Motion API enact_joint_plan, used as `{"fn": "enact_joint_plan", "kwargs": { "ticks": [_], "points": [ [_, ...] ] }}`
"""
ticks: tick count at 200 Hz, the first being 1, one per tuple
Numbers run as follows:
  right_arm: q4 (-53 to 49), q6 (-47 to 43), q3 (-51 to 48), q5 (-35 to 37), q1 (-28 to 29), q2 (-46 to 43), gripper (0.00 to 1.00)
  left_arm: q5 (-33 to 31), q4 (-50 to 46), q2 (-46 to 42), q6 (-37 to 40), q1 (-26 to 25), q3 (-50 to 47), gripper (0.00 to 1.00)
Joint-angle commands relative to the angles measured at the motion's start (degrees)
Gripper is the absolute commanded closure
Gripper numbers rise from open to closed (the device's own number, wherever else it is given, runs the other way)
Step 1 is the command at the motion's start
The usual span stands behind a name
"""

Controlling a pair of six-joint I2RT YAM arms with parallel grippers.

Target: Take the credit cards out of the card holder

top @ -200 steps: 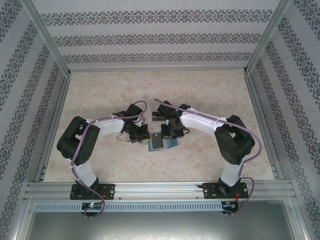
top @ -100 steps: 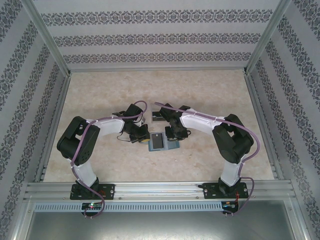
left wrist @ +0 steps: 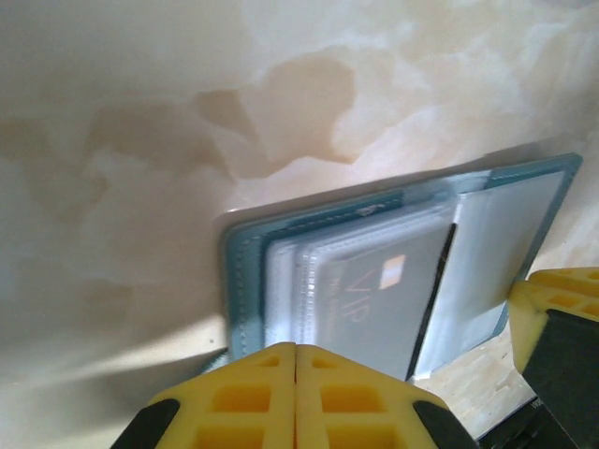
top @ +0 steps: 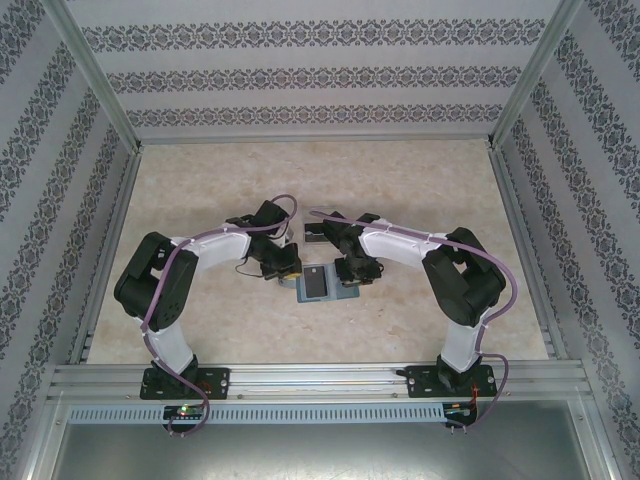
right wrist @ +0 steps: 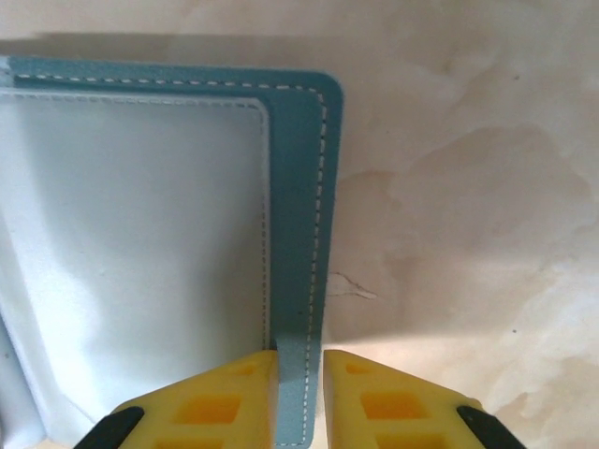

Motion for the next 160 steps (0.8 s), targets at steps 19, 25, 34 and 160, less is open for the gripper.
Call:
{"fn": "enact_joint_plan", "kwargs": {
  "ticks": [19, 25, 34, 160],
  "points": [
    [-4.9, -0.8, 0.7, 5.4, -0.5, -2.1, 0.75, -1.3, -5.2, -1.6, 2.3, -1.9, 4.2, 0.93],
    [-5.2, -1.0, 0.8, 5.6, -0.6, -2.4, 0.74, -1.4, -5.5, -1.5, 2.3, -2.1, 4.5, 0.93],
    [-5.3, -1.1, 0.8, 6.0, -0.8, -2.7, 0.74, -1.3, -5.5, -1.3, 2.2, -2.4, 5.0, 0.93],
    [2.3, -0.3, 1.1, -7.1, -2.0, -8.1, 0.76, -0.9, -1.4, 2.6, -1.0, -5.9, 4.6, 0.96]
  ]
}}
